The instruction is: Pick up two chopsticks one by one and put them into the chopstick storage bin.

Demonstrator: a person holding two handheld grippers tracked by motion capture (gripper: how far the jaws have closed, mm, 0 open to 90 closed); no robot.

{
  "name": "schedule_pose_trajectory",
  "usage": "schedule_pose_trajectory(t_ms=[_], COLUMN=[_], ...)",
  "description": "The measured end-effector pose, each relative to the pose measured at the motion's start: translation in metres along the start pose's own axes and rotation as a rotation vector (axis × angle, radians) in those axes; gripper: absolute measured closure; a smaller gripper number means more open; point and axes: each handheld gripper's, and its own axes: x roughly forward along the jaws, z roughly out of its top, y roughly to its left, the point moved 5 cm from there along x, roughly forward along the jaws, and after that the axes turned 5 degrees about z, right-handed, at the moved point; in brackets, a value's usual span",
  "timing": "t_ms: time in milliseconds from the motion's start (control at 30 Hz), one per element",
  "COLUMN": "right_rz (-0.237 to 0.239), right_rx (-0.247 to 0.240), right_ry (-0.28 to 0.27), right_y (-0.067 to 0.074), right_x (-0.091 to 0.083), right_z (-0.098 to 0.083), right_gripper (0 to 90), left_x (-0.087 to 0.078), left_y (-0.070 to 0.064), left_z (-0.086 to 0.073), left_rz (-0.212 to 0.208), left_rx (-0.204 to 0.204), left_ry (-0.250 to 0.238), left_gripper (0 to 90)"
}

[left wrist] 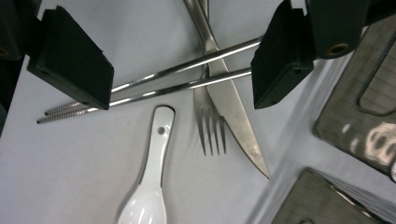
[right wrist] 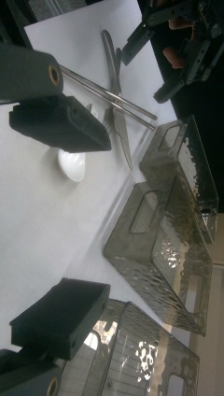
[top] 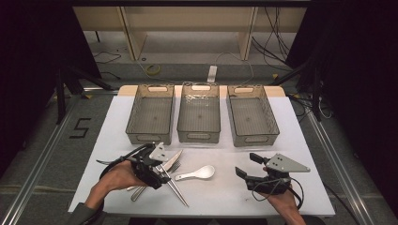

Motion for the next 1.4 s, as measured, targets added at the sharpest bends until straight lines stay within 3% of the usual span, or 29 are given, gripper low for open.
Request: schedule_pose_trajectory(t_ms=[100,300,600,900,1400], right_rz=[-0.003,-0.001,0.001,0.006,0.005], right_rx=[-0.004,-0.009,-0.014,-0.016,-0.027], right_ry=[0.002,0.011,0.02,0.023,0.033], right_y=[0.0,0.001,0.002,0.002,0.003], right_x=[0.001,0.001,0.002,0.003,0.003], right_z=[0.0,-0.001,-0.001,-0.001,-0.002], right_gripper=[26.9,27.0,26.9,27.0,27.0], left_x=[0.005,0.016,0.024,0.031,0.037], left_y=[-0.003,-0.006,-0.003,0.003,0.003], left_z=[-0.004,-0.011,-0.018,-0.02,-0.021], left_rz=[0.003,-0.008,0.002,0.032,0.032], left_rx=[0.032,0.075,0.091,0.134,0.143], left_ry=[0.06,0.115,0.142,0.184,0.201], left_gripper=[21.8,24.2,26.6,27.8,28.9])
